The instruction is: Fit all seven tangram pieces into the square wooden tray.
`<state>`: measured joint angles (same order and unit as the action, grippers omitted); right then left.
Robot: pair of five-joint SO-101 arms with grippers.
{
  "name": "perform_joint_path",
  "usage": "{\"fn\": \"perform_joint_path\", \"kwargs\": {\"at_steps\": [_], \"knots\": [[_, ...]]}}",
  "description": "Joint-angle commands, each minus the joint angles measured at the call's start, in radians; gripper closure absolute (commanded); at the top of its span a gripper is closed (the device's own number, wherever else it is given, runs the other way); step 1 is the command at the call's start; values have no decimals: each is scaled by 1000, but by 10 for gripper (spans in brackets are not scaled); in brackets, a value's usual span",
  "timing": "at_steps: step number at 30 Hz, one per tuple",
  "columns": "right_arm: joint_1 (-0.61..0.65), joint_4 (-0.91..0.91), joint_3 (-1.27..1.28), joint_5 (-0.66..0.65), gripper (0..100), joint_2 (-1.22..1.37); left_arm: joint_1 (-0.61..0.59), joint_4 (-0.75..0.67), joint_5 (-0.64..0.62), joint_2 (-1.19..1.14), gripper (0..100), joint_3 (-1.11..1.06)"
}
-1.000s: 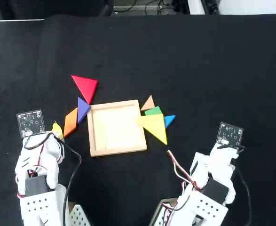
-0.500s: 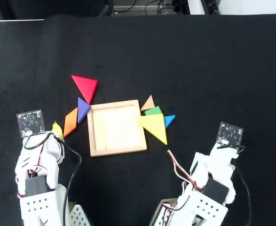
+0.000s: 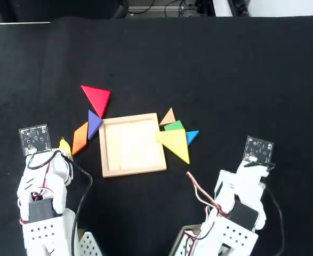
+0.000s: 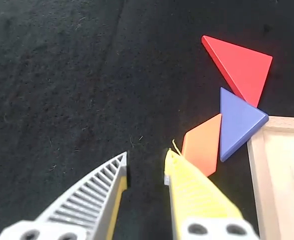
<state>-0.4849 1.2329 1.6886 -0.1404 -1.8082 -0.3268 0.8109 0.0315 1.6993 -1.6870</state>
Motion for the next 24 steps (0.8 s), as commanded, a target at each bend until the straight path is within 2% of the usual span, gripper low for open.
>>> {"fn": "perform_joint_path", "kwargs": {"at_steps": [1, 24], "knots": [[15, -55, -4, 2, 683, -76, -4, 3, -5, 6, 866, -18], [14, -34, -4, 3, 683, -68, -5, 5, -3, 6, 866, -18]]}}
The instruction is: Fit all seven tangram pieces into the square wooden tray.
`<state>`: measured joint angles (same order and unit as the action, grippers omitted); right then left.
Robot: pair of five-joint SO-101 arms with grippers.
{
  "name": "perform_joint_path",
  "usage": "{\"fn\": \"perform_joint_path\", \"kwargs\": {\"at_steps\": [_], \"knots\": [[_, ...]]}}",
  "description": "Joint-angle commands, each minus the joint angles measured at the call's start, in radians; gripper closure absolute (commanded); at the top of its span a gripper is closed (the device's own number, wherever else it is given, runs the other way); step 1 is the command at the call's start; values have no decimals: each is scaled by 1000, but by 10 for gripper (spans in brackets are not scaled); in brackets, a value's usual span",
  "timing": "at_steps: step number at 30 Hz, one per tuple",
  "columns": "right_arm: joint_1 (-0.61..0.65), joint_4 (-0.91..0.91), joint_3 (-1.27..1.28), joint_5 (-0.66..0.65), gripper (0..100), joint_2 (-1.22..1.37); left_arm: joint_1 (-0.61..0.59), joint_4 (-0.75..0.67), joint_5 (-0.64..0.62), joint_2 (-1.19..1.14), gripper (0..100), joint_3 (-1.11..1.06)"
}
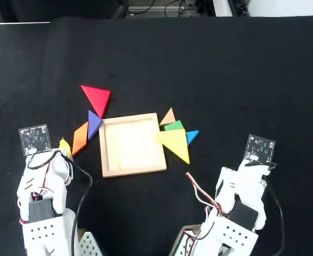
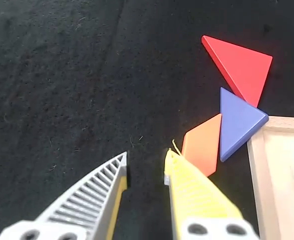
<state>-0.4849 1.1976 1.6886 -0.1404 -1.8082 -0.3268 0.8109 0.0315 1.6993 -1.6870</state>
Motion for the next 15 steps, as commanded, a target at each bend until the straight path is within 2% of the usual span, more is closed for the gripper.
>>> {"fn": "perform_joint_path", "kwargs": {"at_steps": [1, 6, 8, 11, 15], "knots": [[15, 25, -4, 5, 682, -70, -5, 5, -3, 6, 866, -18], [60, -8, -4, 9, 681, -68, -15, 49, 2, 14, 866, -18], [66, -40, -4, 2, 683, -71, -15, 52, 55, 14, 866, -18], [52, -143, -8, 2, 683, -73, -15, 57, 146, 14, 866, -18], [51, -267, -5, 0, 683, -71, -15, 109, 164, 14, 866, -5]]}}
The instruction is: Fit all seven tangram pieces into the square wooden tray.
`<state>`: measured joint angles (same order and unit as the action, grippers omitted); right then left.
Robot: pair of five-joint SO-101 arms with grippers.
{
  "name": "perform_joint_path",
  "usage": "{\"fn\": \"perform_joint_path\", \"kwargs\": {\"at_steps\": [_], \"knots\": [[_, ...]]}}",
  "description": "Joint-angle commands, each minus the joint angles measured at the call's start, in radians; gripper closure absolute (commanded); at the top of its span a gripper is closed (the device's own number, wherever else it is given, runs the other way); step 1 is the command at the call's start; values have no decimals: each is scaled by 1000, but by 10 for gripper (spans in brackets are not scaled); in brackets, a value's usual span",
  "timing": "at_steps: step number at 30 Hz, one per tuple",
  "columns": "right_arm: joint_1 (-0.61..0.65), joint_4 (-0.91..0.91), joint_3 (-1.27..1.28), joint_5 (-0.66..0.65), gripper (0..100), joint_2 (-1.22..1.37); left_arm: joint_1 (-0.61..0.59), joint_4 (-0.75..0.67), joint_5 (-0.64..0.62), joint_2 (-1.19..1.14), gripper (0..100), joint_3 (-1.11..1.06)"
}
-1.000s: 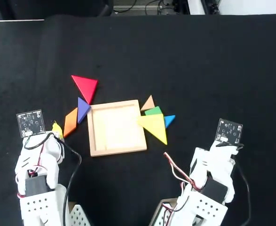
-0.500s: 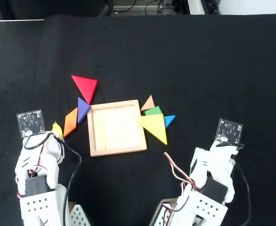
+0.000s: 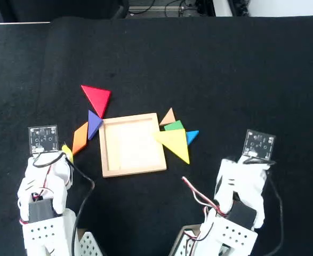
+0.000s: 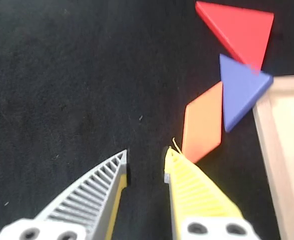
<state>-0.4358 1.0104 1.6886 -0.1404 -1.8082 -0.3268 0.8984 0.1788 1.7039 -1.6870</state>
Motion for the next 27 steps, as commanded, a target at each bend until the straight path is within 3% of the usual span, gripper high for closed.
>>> {"fn": "perform_joint_path", "kwargs": {"at_steps": [1, 8, 14, 23, 27], "knots": [[2, -94, -5, 0, 683, -71, -16, 25, 15, 9, 866, 1], [29, -104, -94, -12, 684, -68, -16, 80, 18, 11, 866, 30], [296, 269, -418, -393, 684, 13, -16, 80, 80, 9, 866, 16], [275, 288, -835, -394, 684, 591, -16, 80, 87, 9, 866, 15], [278, 354, -1076, -259, 684, 984, -18, 80, 87, 9, 866, 13]]}}
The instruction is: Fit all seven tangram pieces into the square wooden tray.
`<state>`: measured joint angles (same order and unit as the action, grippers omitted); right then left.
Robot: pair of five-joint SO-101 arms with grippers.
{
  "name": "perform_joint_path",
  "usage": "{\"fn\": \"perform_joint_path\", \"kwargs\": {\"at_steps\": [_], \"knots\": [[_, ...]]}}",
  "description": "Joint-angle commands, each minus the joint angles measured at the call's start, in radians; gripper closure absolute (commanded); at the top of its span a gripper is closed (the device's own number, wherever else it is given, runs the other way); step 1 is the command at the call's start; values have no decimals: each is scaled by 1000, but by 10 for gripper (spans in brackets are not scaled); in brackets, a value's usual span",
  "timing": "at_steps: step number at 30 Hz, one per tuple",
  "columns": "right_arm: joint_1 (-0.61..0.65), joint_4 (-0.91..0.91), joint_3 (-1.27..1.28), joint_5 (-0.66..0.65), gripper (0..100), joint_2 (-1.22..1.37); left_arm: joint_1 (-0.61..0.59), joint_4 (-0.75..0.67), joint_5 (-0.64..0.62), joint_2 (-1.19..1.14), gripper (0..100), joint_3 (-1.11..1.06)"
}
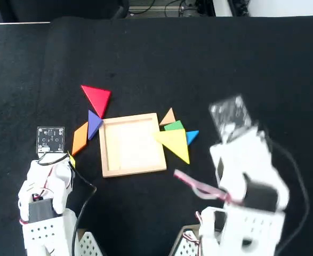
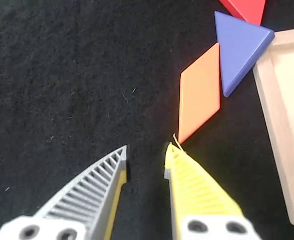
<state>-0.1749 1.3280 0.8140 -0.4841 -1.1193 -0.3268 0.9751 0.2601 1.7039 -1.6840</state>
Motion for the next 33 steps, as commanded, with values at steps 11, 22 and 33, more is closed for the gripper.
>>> {"fn": "perform_joint_path", "kwargs": {"at_steps": [11, 22, 33], "knots": [[219, 150, -504, 252, 684, 912, -18, 3, 6, 9, 869, 5], [322, 66, -467, 130, 681, 949, -8, -5, 6, 9, 866, -5], [442, -94, -364, 48, 681, 1073, -5, -6, 8, 9, 868, -7]]}}
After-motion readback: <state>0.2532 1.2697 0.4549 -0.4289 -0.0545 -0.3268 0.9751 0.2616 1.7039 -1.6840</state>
